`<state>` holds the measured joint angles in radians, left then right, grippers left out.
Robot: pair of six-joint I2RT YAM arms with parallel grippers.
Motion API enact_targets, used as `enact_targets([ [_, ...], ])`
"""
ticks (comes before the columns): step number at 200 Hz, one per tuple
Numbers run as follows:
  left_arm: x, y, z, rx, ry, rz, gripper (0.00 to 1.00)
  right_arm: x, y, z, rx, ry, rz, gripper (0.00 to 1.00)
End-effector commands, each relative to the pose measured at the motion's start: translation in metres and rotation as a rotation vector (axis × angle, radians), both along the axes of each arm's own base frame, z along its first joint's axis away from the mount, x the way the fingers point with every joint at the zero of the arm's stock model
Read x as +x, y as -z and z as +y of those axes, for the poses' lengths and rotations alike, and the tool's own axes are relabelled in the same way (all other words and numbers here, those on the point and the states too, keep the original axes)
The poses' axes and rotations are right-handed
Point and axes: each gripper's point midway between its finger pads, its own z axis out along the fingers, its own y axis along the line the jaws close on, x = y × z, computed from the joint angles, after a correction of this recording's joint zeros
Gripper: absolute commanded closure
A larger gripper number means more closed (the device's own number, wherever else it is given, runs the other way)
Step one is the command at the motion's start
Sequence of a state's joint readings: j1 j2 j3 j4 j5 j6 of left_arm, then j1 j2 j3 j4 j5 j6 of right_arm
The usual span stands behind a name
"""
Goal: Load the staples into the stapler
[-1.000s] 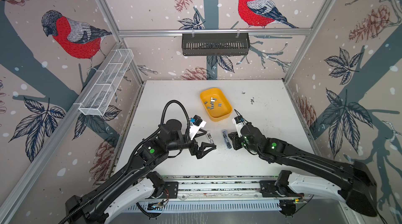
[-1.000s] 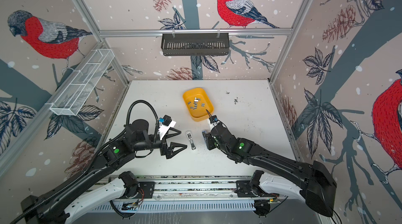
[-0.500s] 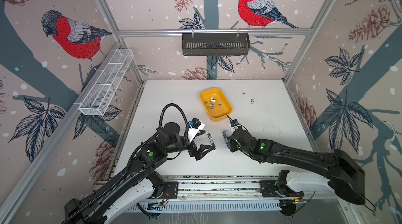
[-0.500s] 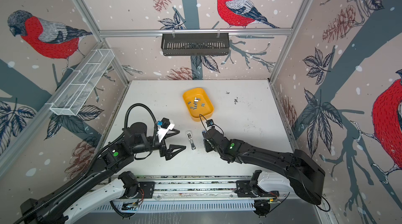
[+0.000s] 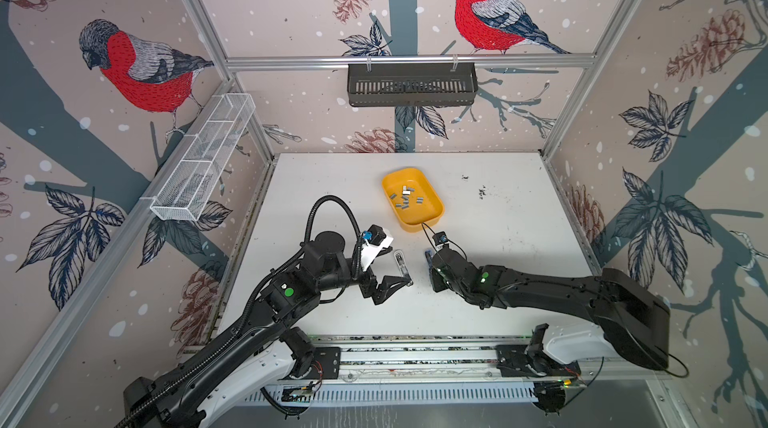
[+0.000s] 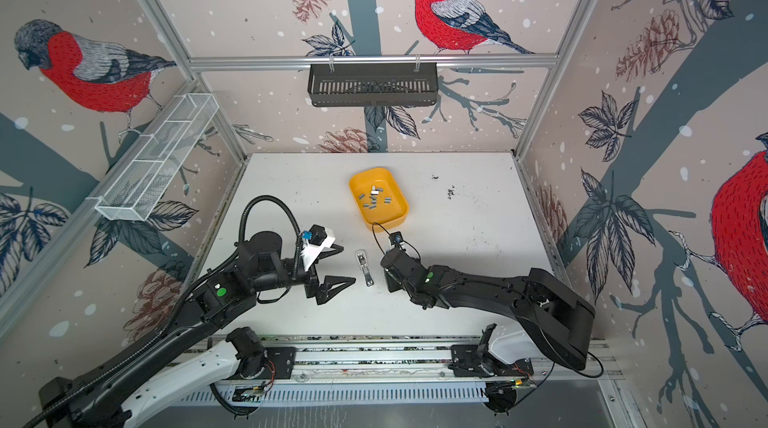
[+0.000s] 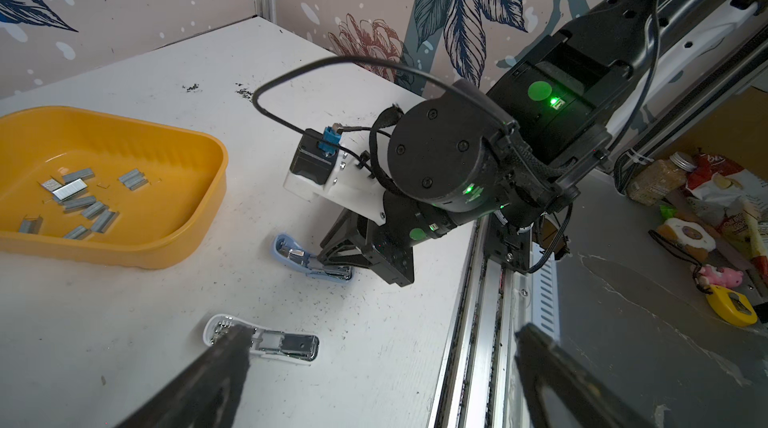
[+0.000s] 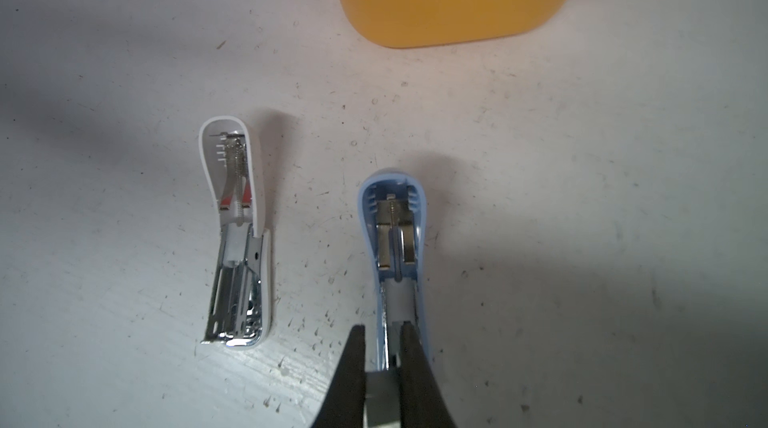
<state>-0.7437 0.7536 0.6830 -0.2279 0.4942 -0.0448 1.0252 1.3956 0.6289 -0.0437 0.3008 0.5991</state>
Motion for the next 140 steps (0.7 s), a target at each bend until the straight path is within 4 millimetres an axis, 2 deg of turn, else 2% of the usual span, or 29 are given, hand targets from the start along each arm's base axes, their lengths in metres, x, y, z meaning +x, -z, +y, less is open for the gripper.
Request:
enact_targets([
  [1, 0.002, -0.002, 0.000, -0.003, -0.006, -0.025, 0.01, 0.006, -0.003, 0.004, 0.002, 0.022, -0.025, 0.86],
  [140, 0.006, -0.002, 0.001, 0.003, -0.024, -0.030, 0.01, 0.006, 0.012, -0.002, -0.063, 0.035, -0.014, 0.86],
])
